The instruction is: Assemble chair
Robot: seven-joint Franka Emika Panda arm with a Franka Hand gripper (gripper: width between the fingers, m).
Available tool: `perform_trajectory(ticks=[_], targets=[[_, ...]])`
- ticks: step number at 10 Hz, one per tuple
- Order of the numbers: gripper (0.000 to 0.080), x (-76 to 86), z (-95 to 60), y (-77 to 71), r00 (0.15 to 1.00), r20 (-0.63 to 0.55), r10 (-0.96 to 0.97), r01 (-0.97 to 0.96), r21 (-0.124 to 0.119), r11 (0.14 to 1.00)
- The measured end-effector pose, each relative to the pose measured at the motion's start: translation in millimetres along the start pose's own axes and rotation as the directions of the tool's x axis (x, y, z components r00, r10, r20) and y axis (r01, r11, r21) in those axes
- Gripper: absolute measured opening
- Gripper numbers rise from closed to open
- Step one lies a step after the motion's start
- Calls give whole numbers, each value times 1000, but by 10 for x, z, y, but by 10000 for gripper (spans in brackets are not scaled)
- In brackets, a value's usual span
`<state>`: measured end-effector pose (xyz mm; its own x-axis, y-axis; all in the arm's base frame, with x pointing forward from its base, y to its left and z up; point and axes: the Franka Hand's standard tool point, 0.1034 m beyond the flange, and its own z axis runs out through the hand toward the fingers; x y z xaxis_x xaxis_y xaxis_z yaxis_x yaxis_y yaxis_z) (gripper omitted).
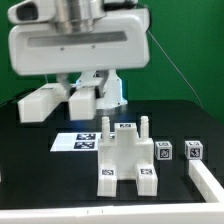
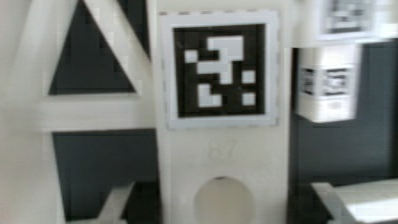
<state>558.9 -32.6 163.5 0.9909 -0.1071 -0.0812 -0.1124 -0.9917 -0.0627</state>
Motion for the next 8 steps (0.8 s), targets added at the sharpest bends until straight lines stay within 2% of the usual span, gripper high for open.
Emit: perform_trajectory(ticks=[1, 2, 6, 7, 8], targets=[[285, -3, -22, -142, 1000, 0, 1, -1, 2, 1000], [285, 7, 74, -187, 1000, -18, -7, 6, -4, 1000], [285, -6, 119, -180, 1000, -8, -4, 4, -9, 1000], [285, -46, 79, -342, 1000, -8, -13, 13, -14, 1000], [285, -81, 19, -483, 1000, -7, -25, 25, -8, 1000]])
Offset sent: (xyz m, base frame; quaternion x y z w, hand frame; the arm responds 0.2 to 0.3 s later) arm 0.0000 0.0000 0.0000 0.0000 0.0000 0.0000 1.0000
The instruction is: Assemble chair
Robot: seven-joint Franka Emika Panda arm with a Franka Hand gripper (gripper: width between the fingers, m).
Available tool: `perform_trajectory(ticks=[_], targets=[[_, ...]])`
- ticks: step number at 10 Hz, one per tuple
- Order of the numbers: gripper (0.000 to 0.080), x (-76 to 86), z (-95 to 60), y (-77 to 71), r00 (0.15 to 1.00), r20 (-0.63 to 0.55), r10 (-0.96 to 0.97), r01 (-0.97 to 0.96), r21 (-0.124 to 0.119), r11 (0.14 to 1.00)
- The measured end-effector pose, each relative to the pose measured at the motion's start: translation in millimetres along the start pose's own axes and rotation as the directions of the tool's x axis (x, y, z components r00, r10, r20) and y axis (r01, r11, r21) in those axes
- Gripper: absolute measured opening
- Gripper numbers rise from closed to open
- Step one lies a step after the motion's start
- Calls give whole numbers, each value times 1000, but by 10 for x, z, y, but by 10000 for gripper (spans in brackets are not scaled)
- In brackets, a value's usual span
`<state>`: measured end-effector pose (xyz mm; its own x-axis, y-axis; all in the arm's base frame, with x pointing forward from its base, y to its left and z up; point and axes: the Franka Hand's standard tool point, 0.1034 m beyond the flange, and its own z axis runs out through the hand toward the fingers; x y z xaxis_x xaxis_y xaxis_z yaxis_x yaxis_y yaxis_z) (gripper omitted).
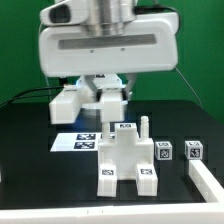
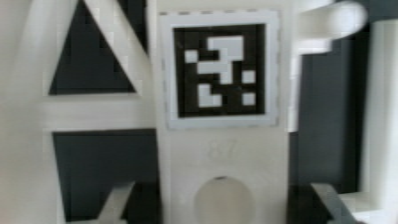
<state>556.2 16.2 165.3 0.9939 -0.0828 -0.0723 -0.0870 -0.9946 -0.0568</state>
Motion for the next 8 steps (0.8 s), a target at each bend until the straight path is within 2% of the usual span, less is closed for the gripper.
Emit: perform_trajectory(ticks=[1, 3, 6, 7, 8], targets=[[285, -67, 32, -91, 1000, -7, 16, -16, 0, 1000], [285, -287, 233, -303, 996, -22, 83, -83, -13, 996], [285, -300, 245, -286, 998, -11, 65, -65, -13, 998], [285, -313, 247, -313, 998, -12, 63, -63, -19, 998], [285, -364, 261, -410, 999, -11, 44, -44, -26, 999]])
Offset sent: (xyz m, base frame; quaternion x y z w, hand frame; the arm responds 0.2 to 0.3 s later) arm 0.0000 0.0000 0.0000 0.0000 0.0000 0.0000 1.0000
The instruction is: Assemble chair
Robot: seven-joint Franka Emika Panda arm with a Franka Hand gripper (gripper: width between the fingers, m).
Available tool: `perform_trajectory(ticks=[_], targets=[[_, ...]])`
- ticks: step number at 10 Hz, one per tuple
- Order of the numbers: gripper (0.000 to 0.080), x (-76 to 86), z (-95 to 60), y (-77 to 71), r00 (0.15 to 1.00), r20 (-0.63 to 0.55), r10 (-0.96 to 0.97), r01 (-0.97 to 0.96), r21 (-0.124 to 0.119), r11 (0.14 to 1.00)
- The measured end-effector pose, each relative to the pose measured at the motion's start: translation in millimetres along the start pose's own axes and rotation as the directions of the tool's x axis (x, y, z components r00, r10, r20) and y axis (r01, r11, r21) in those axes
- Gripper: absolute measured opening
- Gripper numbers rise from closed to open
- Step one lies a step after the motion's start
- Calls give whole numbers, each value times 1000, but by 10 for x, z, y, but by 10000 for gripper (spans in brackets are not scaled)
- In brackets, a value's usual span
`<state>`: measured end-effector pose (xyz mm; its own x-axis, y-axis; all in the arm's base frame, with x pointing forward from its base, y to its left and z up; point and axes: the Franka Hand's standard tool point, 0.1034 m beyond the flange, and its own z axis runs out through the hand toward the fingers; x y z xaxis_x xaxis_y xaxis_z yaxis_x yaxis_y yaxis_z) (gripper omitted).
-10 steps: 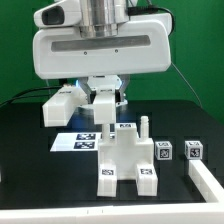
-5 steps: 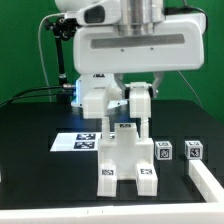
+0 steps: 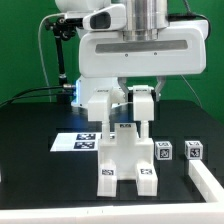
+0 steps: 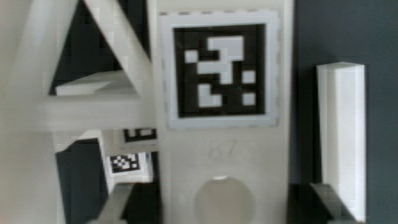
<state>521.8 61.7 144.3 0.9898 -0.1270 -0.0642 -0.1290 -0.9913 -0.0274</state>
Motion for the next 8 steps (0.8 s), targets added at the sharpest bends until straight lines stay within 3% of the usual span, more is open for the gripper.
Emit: perform_trajectory(ticks=[2, 5, 7, 8], targets=[[285, -166, 148, -31, 1000, 20, -17, 17, -9, 1000], [285, -126, 162, 3, 1000, 7, -22, 22, -10, 1000], [285, 6, 51, 51, 1000, -6, -12, 12, -7, 1000], [285, 13, 93, 57, 1000, -9, -12, 12, -10, 1000]])
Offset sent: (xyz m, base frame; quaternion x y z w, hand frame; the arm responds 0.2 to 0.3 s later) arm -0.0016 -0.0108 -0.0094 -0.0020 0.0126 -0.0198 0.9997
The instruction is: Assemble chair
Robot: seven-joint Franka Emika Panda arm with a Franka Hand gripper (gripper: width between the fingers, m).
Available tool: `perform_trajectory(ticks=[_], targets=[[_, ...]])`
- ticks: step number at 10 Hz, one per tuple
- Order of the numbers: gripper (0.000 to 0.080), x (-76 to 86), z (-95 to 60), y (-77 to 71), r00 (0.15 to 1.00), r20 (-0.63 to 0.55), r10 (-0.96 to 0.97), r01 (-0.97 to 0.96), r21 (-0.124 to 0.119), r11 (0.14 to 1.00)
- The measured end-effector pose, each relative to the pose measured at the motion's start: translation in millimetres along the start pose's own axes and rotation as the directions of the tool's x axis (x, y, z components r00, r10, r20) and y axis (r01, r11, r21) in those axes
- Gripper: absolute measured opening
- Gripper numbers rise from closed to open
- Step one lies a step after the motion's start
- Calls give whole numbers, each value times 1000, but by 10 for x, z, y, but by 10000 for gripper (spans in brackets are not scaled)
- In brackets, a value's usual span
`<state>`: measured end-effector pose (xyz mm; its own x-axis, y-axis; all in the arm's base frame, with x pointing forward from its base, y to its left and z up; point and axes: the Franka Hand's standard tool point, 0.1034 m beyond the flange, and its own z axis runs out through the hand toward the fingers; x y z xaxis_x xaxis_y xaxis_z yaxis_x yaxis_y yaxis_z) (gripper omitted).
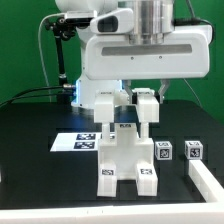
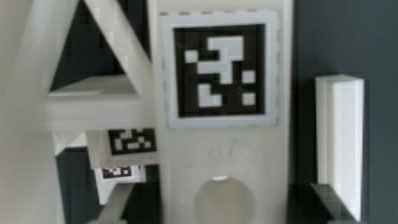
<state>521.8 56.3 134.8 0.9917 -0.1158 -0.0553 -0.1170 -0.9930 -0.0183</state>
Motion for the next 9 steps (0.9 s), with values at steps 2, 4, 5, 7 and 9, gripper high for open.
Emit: perform_trajectory(ticks=[2, 4, 5, 7, 9], targets=[[286, -14, 145, 7, 1000, -4, -1, 1, -9, 1000], [286, -66, 262, 0, 1000, 1, -7, 7, -17, 1000], [286, -71, 282, 6, 1000, 4, -7, 7, -19, 1000], [286, -66, 314, 24, 1000, 8, -5, 5, -22, 1000], [286, -36, 377, 56, 1000, 10, 0, 0, -26, 1000]])
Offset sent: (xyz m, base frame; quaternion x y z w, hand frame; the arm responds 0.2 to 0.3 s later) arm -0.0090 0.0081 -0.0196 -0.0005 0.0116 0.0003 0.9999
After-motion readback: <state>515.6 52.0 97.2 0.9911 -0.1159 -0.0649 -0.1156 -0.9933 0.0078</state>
